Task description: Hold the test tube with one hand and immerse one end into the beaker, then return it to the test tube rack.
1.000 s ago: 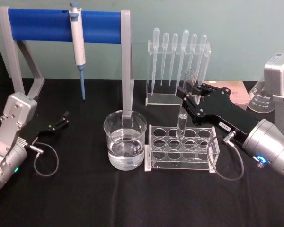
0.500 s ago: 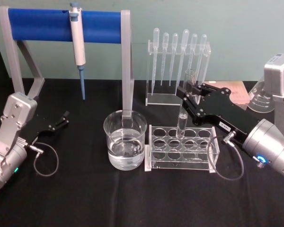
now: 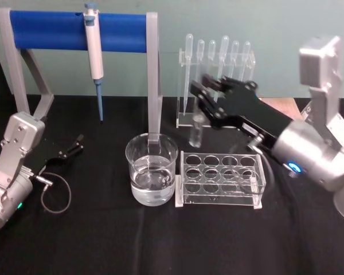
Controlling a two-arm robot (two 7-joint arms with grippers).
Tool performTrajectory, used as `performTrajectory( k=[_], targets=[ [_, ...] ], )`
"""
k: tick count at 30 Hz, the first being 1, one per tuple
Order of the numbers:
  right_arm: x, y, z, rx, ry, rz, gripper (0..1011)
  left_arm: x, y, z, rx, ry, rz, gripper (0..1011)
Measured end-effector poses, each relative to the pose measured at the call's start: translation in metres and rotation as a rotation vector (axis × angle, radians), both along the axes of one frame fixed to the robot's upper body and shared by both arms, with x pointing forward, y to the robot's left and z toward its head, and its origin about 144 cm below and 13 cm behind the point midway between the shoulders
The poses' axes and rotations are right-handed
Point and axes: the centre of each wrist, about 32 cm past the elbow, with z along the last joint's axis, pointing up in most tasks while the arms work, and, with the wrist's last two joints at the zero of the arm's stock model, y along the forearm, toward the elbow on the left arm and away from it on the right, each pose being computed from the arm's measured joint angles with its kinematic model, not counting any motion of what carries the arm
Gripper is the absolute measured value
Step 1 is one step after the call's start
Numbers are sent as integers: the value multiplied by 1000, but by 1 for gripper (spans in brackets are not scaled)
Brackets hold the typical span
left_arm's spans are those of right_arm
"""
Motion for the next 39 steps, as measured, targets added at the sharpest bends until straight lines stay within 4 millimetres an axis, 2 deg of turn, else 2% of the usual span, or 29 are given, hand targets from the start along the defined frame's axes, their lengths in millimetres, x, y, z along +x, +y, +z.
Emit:
performTrajectory(
  k=[8, 14, 27, 33, 39],
  targets=[
    [29, 36, 1, 23, -2, 78, 224, 0, 0, 0, 0, 0, 0, 1000],
    [41, 52, -13, 27, 30, 104, 224, 0, 0, 0, 0, 0, 0, 1000],
    [41, 57, -67, 3, 97, 121, 224, 0, 0, 0, 0, 0, 0, 1000],
    [39, 57, -82, -6, 119, 120, 224, 0, 0, 0, 0, 0, 0, 1000],
    [36, 58, -87, -9, 127, 119, 224, 0, 0, 0, 0, 0, 0, 1000]
  ],
)
